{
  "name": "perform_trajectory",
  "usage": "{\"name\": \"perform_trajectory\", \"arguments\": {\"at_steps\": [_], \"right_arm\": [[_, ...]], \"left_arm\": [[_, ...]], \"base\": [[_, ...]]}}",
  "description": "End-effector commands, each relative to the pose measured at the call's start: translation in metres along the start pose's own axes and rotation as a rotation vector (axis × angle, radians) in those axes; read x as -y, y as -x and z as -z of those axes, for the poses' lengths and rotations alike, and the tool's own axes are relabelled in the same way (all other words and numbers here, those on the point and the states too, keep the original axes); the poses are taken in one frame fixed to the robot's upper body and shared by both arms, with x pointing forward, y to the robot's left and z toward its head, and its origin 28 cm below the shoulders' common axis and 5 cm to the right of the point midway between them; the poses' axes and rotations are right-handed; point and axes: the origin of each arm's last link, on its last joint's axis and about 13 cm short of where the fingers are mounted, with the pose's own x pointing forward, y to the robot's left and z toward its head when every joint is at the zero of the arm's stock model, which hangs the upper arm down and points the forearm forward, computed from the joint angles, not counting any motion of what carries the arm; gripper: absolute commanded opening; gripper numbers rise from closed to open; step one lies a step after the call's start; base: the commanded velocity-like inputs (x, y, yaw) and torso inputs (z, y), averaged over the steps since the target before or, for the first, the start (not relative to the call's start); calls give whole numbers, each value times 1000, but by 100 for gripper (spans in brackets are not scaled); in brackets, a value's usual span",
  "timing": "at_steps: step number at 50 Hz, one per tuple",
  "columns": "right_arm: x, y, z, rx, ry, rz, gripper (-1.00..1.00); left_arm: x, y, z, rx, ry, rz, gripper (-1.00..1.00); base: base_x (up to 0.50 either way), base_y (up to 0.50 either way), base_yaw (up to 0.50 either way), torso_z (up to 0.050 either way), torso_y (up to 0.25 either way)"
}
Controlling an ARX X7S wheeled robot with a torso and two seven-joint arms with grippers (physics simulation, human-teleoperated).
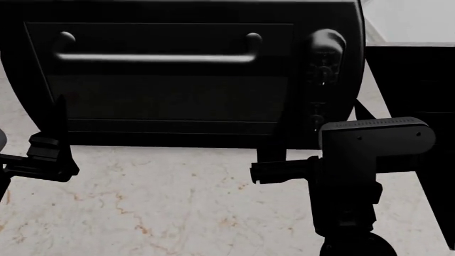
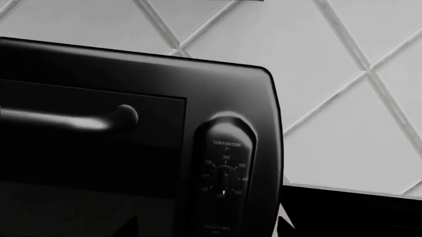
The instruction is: Turn on the toaster oven by setting the timer.
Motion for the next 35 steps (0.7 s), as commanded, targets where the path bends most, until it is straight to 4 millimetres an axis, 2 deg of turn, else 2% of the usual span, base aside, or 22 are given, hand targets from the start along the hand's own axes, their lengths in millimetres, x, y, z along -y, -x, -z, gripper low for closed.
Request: {"name": "perform_trajectory", "arguments": {"at_steps": [1,13,25,35], "right_arm": [[0,0,0,1,-1,-1,100],[-1,1,1,-3,1,2,100],[0,4,1,-19,16,20,100],[1,15,2,-92,40,59,100]], "left_arm": [[0,0,-1,3,-1,2,100],[0,1,-2,7,0,0,100],[0,0,-3,8,-3,3,100],[1,0,-2,10,0,7,100]], "base": [[289,0,0,0,0],[289,0,0,0,1],[0,0,0,0,0],[0,0,0,0,0]]}}
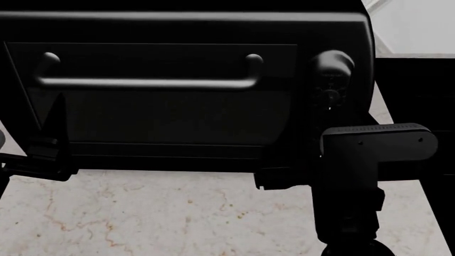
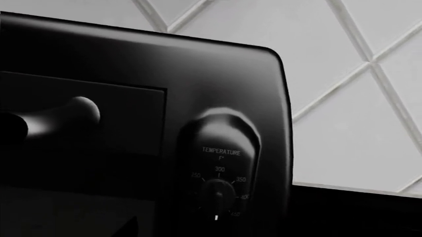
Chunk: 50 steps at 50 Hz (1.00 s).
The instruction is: Turn on the toaster oven by setting the timer.
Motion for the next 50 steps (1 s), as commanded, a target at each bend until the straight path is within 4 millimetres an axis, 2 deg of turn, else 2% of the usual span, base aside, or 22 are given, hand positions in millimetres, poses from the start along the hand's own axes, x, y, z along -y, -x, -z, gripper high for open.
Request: {"name": "perform_trajectory", "arguments": {"at_steps": [1,16,50], "right_arm": [[0,9,4,-65,21,27,100],[-4,10,26,-138,42,52,100],[-5,-7,50,-196,42,75,100]], "left_arm": [[1,0,0,4,3,4,100],[-1,2,1,5,11,-1,100],[-3,3,2,3,15,-3,100]], "base": [[0,0,0,0,0],[0,0,0,0,0],[0,0,0,0,0]]}}
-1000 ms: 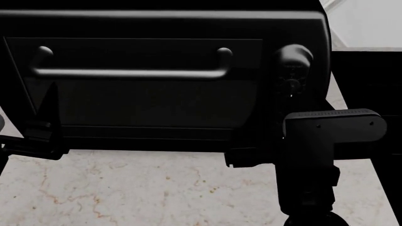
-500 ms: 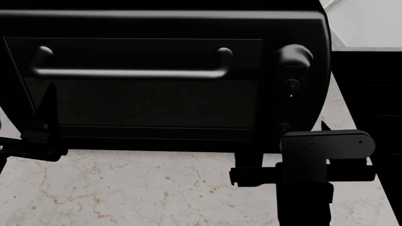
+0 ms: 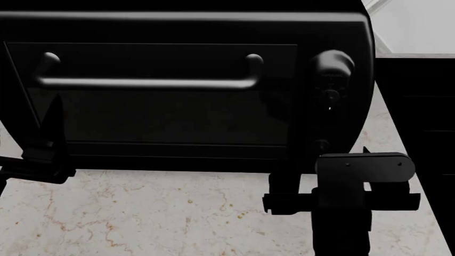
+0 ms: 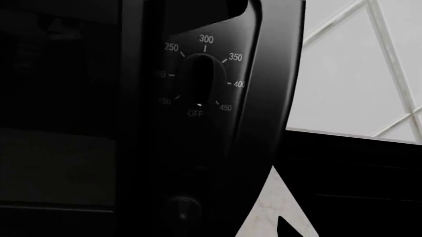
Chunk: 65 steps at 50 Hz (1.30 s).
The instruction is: Turn on the toaster oven by setting the timer.
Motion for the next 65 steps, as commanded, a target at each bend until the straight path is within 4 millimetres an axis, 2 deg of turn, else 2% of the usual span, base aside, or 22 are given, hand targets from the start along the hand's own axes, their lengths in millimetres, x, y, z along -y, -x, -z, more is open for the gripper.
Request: {"name": "perform_trajectory", "arguments": {"at_steps": [1,12,37,38,56,65], "right_arm": [[-2,-8,8,-25,2,-1,100],[-2,-15,17,-52,0,5,100],[3,-26,24,-75,4,41,100],[3,-25,24,-75,5,40,-100],[4,-23,23,-66,3,39,-100],[7,-18,6,-4,-106,56,-100]], "left_arm": [[-1,0,0,0,-3,-2,100],[-1,1,-3,5,-3,-1,100],[-1,1,1,1,-3,0,100],[-1,1,1,0,-4,-1,100],[-1,1,1,0,-2,-1,100],[0,1,-1,2,-4,3,100]], "base": [[0,0,0,0,0],[4,0,1,0,0],[17,0,7,0,0],[20,3,9,0,0],[17,-1,5,0,0],[16,-2,4,0,0]]}}
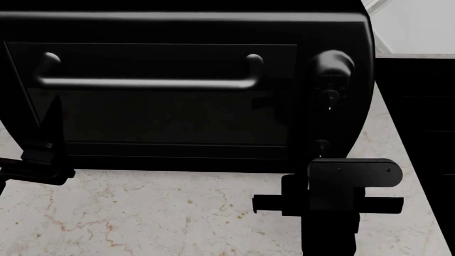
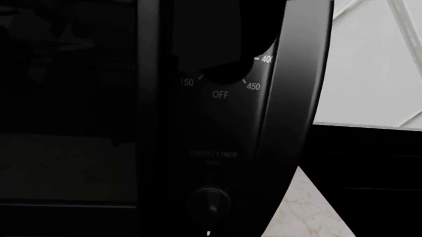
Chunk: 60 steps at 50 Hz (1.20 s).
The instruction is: Turn on the toaster oven by setting the timer.
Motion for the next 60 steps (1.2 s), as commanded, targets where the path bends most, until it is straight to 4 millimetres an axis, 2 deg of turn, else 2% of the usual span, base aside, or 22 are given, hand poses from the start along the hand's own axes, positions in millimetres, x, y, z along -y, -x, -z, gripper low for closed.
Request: {"name": "perform_trajectory", "arguments": {"at_steps": [1,23,60], "right_arm": [[19,-11,-8,-6,-64,83,-100],[23,-10,-13,22,-211,121,-100],[30,-13,-14,20,-689,116,-100]], "left_arm": [[1,0,-1,1,-1,2,100],[1,0,-2,0,-5,3,100],[0,1,-3,0,-8,0,100]], "base": [[16,-3,0,0,0],[16,-2,4,0,0],[16,-2,3,0,0]]}}
